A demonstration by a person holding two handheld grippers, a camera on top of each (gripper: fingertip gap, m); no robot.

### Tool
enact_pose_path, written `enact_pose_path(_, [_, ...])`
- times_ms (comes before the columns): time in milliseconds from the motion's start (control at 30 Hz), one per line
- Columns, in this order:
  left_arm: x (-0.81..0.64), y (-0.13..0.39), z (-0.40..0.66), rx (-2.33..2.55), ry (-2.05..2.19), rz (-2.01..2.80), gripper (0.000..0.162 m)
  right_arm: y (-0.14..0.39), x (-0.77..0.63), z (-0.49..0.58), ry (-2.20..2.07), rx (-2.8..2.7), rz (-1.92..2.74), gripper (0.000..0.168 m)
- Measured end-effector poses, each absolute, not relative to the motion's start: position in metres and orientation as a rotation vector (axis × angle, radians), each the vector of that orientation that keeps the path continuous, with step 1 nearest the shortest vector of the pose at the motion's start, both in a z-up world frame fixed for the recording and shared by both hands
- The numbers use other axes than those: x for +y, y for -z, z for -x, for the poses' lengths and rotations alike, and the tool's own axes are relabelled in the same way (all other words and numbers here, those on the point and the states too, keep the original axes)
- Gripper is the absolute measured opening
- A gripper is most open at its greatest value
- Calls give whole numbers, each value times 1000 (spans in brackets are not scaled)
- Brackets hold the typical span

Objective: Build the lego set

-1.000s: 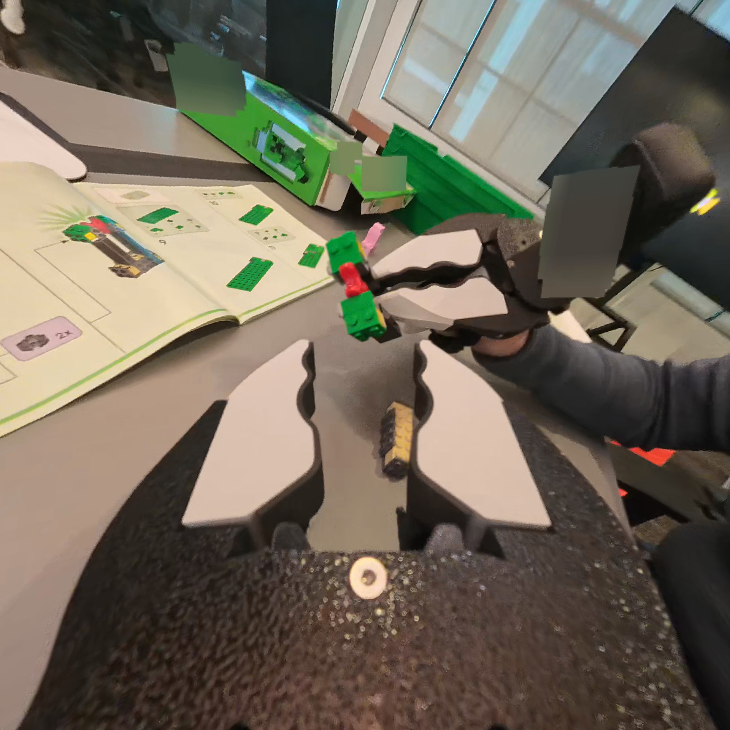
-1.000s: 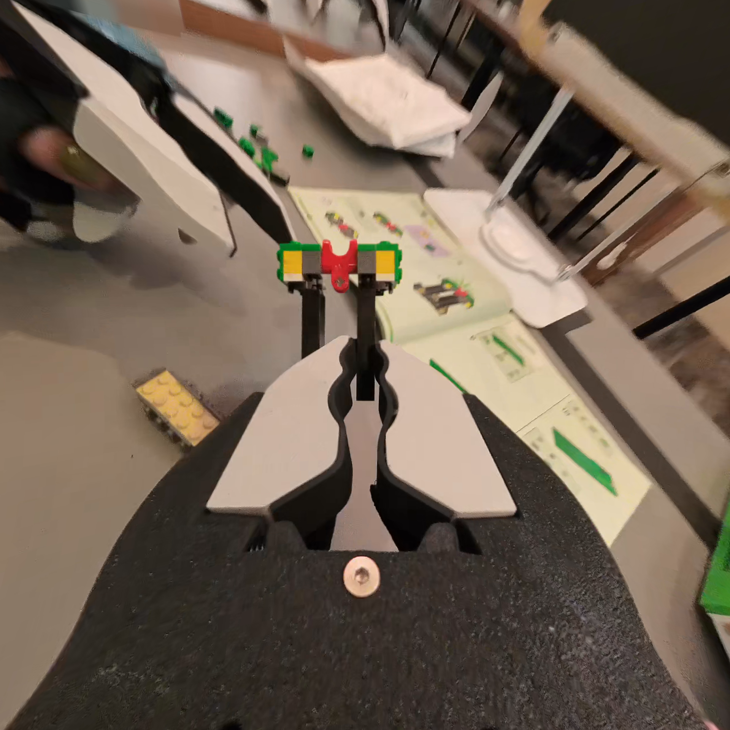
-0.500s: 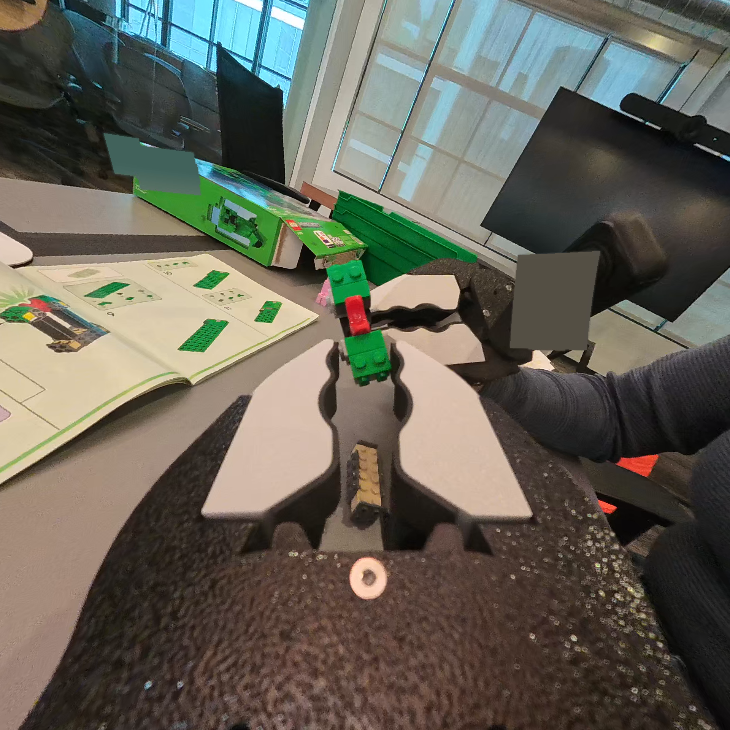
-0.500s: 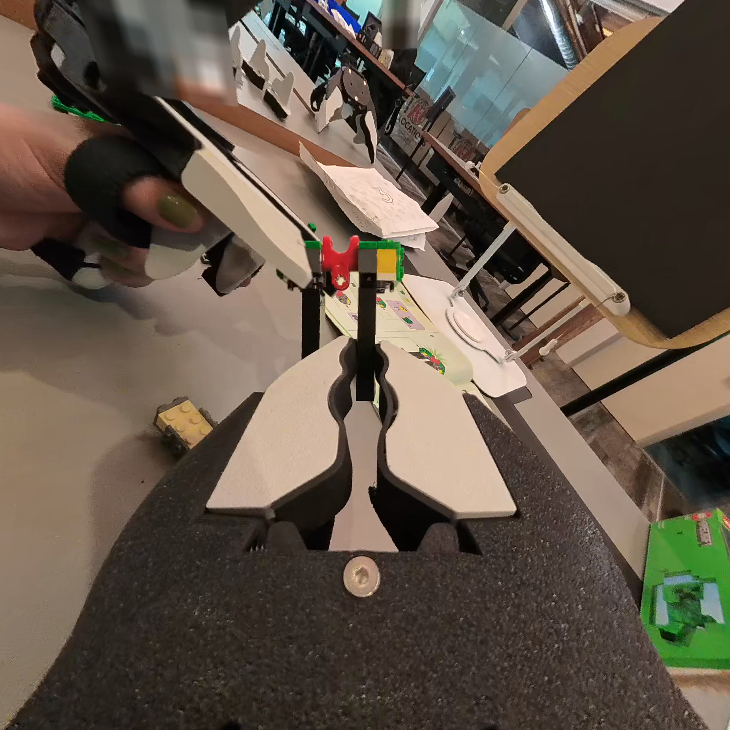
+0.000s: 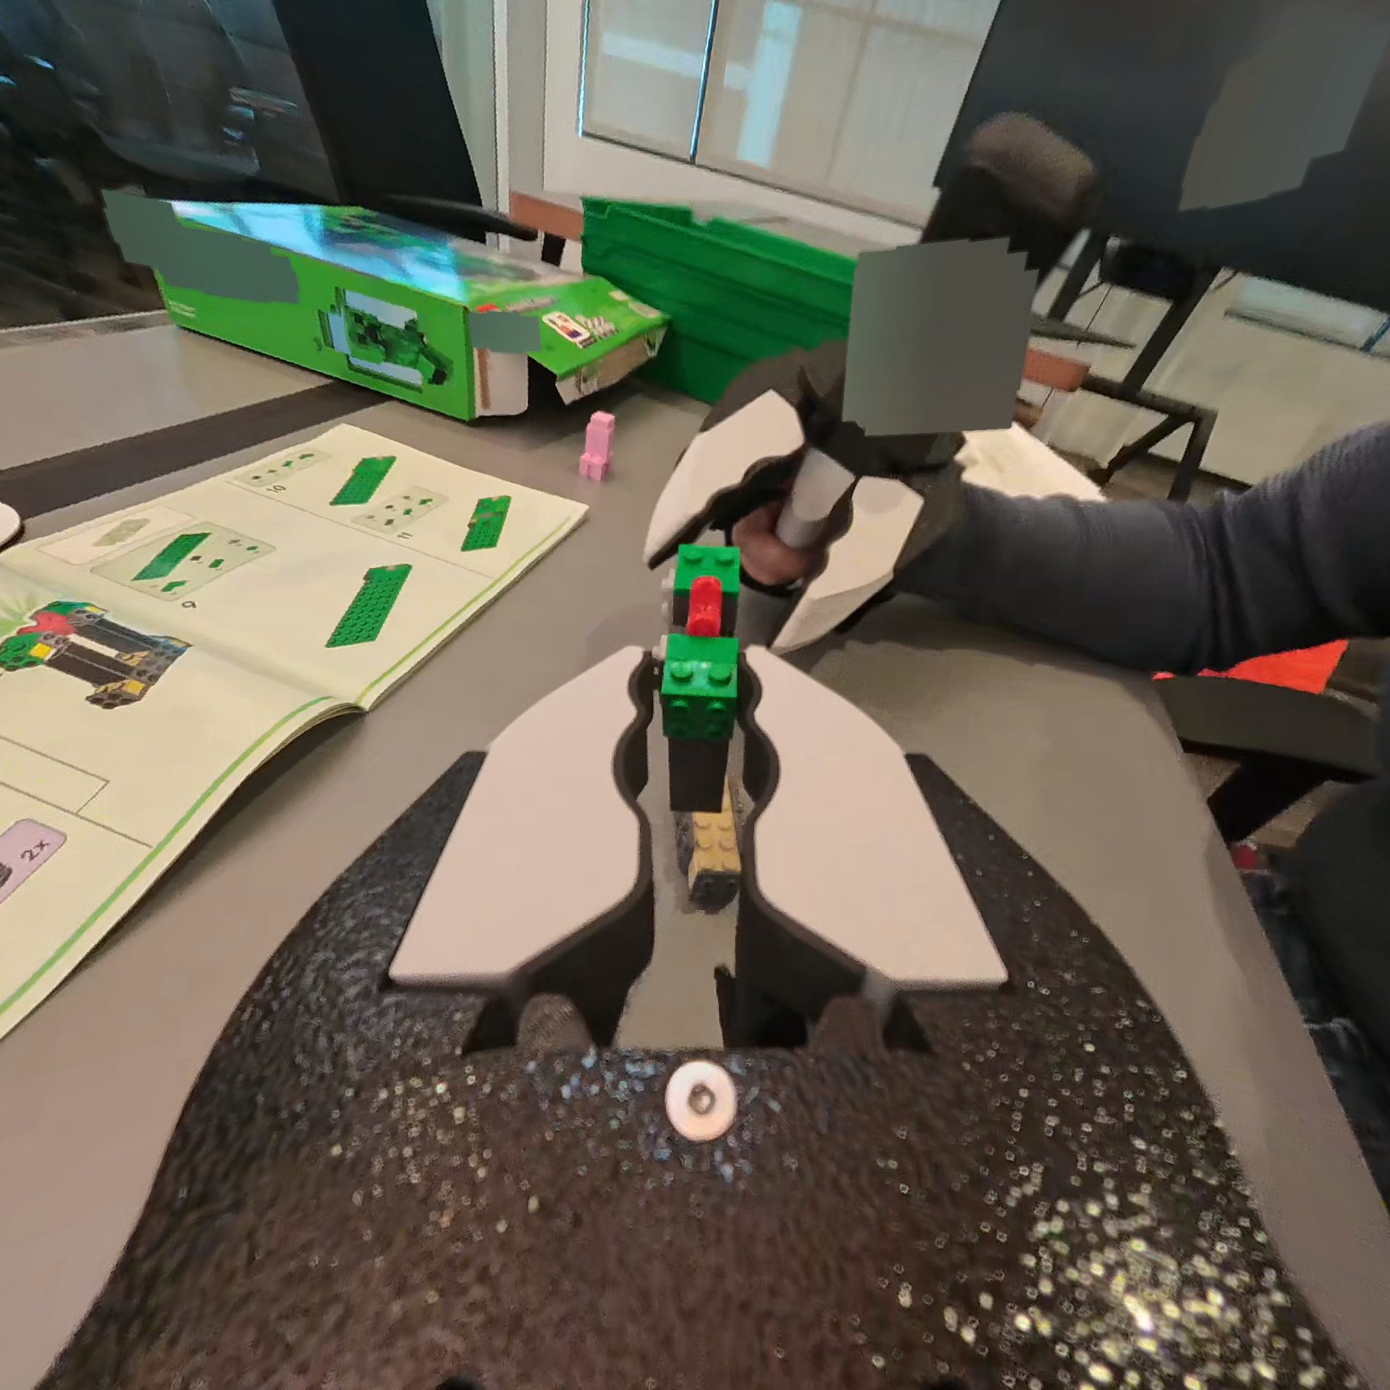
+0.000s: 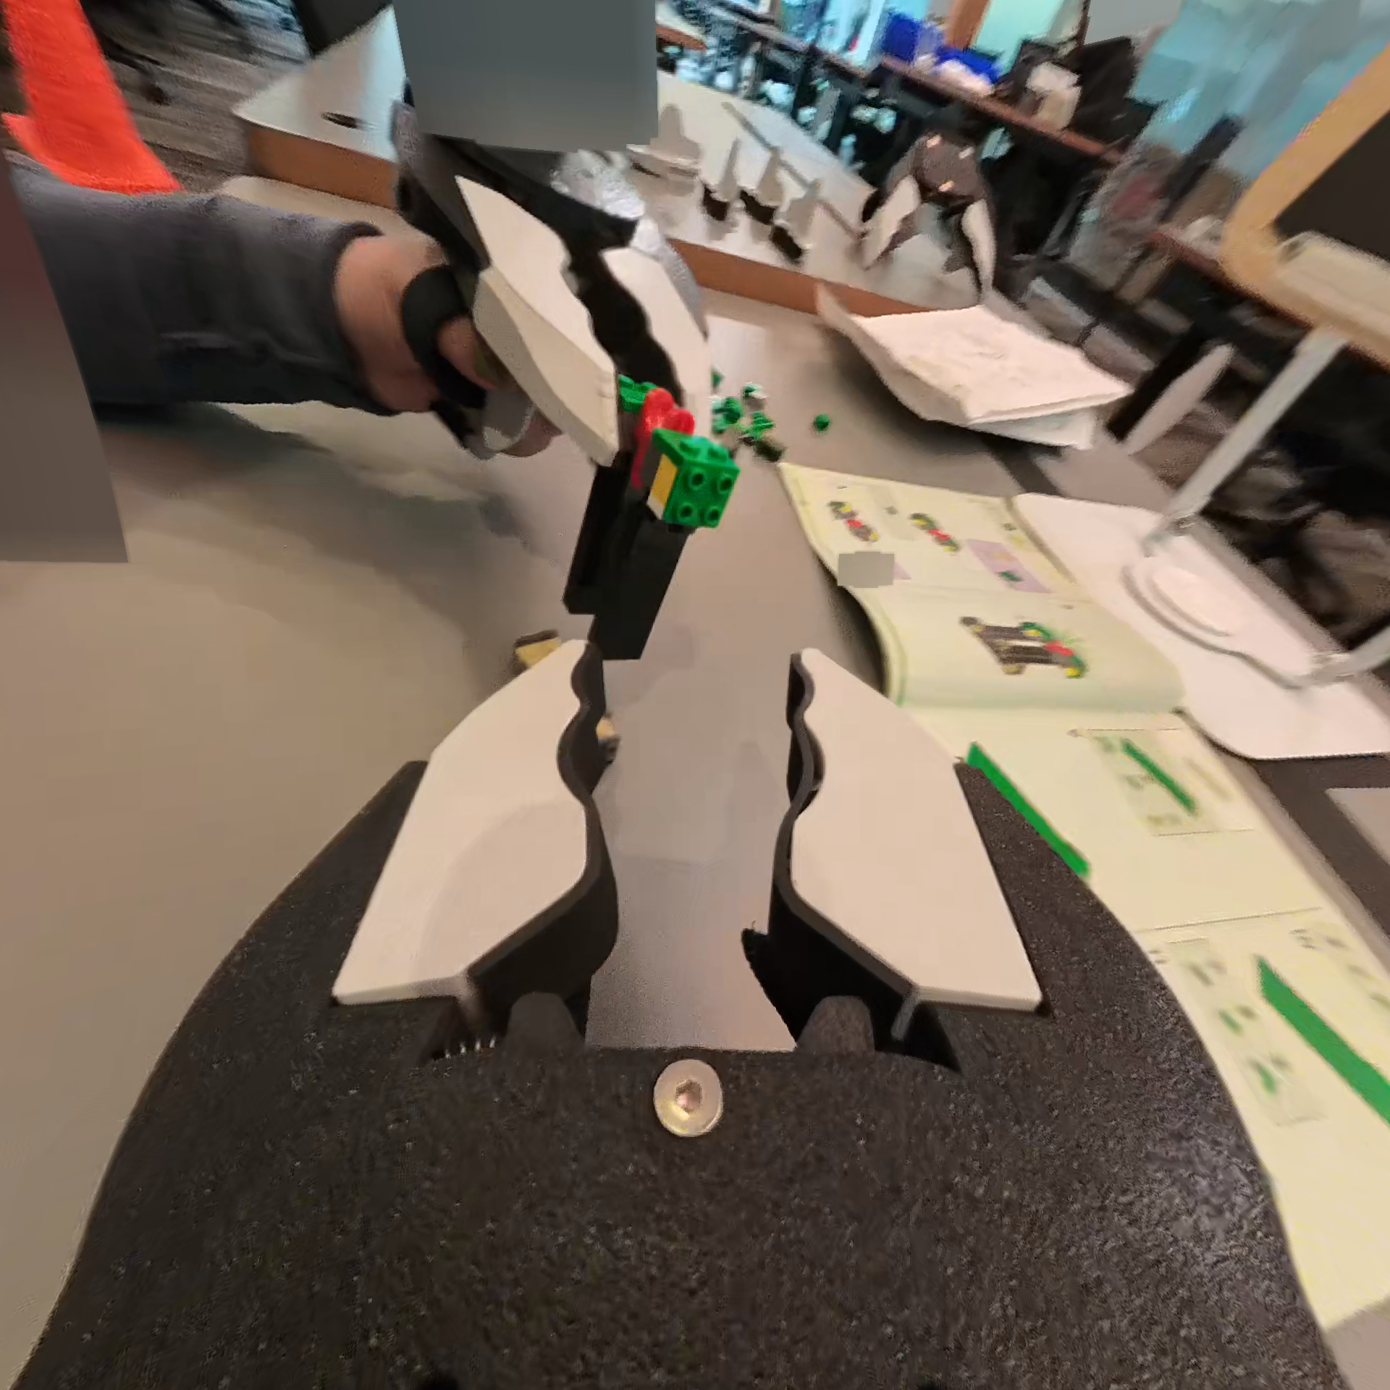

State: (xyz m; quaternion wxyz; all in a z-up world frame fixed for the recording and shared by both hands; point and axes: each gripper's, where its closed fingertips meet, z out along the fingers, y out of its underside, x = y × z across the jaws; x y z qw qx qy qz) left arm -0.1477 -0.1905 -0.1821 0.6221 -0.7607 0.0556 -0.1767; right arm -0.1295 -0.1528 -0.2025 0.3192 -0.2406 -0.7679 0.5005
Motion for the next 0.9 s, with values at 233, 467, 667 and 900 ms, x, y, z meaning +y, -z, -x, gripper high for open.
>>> enact_pose_path(233, [-188, 184, 137, 190, 361, 1735, 20, 240, -160, 118, -1315, -2339, 638, 49])
enact_pose_path(467, [-190, 191, 134, 230, 213, 1774, 20, 261, -170, 122, -1229, -2545, 511, 44])
enact_pose_path(667, [-191, 190, 131, 209, 222, 1757, 20, 269, -178, 124, -1215, -2664, 419, 39])
enact_pose_path(900, [-189, 200, 131, 224, 186, 1800, 20, 271, -183, 124, -1239, -2720, 391, 33])
